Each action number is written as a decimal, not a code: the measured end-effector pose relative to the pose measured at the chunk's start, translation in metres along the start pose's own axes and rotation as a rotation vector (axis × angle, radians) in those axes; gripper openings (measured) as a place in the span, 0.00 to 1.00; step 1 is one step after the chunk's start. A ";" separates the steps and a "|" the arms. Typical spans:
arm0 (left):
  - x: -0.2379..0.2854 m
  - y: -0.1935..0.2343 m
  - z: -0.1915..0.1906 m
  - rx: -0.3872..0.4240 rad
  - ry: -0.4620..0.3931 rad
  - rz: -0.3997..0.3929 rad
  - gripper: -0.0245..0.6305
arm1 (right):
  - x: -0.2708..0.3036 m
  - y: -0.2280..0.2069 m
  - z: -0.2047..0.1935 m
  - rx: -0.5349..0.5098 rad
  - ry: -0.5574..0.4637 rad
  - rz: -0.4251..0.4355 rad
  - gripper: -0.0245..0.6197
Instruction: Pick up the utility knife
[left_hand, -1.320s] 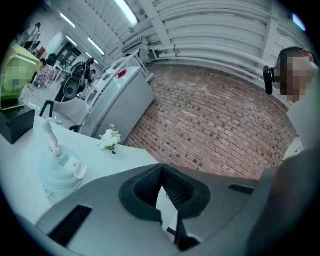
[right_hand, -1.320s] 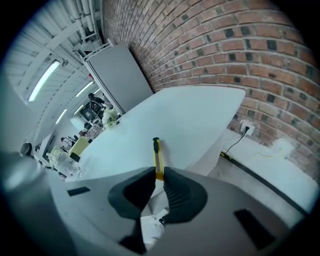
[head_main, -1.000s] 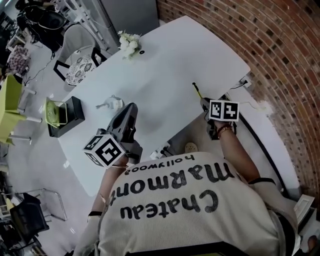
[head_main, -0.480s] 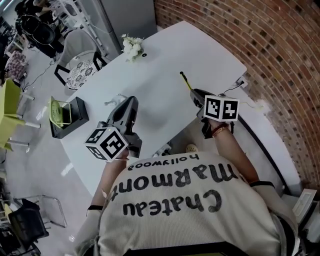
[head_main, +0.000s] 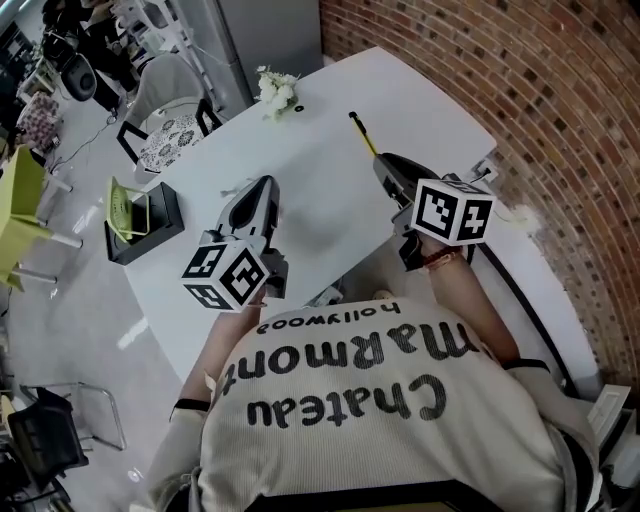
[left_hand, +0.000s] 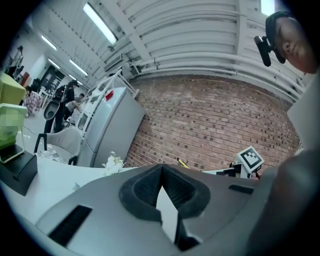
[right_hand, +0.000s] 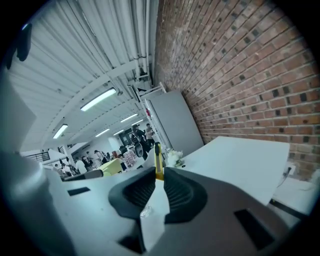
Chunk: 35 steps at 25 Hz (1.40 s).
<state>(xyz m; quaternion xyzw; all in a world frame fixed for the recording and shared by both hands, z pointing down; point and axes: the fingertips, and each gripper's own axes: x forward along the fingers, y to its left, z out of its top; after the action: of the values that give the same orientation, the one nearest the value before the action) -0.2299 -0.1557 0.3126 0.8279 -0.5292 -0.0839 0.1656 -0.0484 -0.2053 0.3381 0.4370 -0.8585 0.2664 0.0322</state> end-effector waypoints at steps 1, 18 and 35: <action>-0.002 -0.001 0.002 0.003 -0.010 0.005 0.04 | -0.002 0.005 0.002 -0.002 -0.008 0.012 0.12; -0.037 -0.024 -0.004 0.034 -0.048 -0.003 0.04 | -0.051 0.038 0.000 -0.067 -0.209 -0.043 0.12; -0.047 -0.043 -0.022 0.027 -0.020 -0.053 0.04 | -0.079 0.035 -0.025 -0.066 -0.204 -0.088 0.12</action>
<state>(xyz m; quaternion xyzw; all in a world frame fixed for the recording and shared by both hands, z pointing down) -0.2065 -0.0929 0.3155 0.8430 -0.5097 -0.0892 0.1469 -0.0309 -0.1189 0.3216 0.4977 -0.8457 0.1904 -0.0292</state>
